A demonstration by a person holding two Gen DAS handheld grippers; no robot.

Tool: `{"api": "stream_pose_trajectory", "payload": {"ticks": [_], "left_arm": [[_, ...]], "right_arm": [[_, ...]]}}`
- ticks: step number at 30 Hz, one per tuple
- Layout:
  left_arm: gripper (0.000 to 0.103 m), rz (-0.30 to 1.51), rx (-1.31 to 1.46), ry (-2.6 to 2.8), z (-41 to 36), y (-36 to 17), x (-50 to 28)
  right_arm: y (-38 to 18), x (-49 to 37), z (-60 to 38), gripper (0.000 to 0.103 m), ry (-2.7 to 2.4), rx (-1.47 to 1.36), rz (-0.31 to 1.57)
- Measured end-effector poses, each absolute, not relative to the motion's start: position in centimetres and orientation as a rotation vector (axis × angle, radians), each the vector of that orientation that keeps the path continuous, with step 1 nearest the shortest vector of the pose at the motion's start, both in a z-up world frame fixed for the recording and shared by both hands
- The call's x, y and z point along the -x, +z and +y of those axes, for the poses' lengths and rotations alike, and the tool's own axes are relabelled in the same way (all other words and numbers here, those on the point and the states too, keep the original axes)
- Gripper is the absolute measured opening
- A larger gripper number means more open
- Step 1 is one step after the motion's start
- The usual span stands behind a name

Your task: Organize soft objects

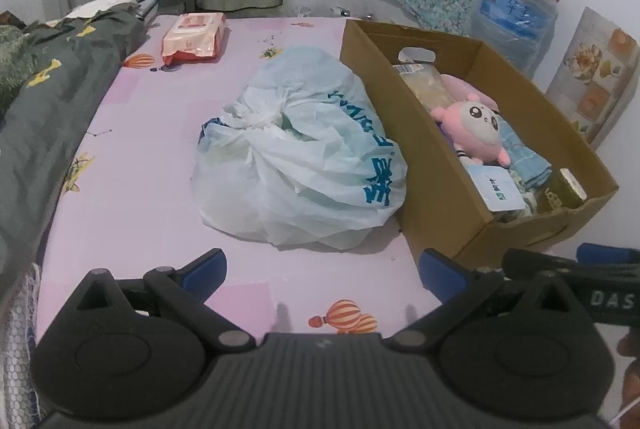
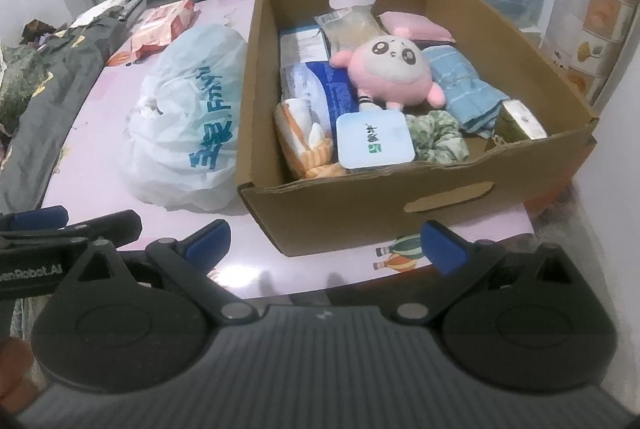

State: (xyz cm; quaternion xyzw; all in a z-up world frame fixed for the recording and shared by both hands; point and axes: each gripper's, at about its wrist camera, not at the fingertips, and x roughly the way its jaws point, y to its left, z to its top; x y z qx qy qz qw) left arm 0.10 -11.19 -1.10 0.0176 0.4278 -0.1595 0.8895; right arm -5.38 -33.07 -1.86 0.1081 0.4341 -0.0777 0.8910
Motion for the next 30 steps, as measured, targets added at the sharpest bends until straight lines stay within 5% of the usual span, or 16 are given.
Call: {"api": "stream_pose_trajectory", "payload": {"ticks": [30], "left_arm": [[0.103,0.889,-0.071,-0.303,-12.3,-1.3,-0.4]], "right_arm": [[-2.1,5.2,-33.9,0.102,-0.154,-0.252,0.900]]}}
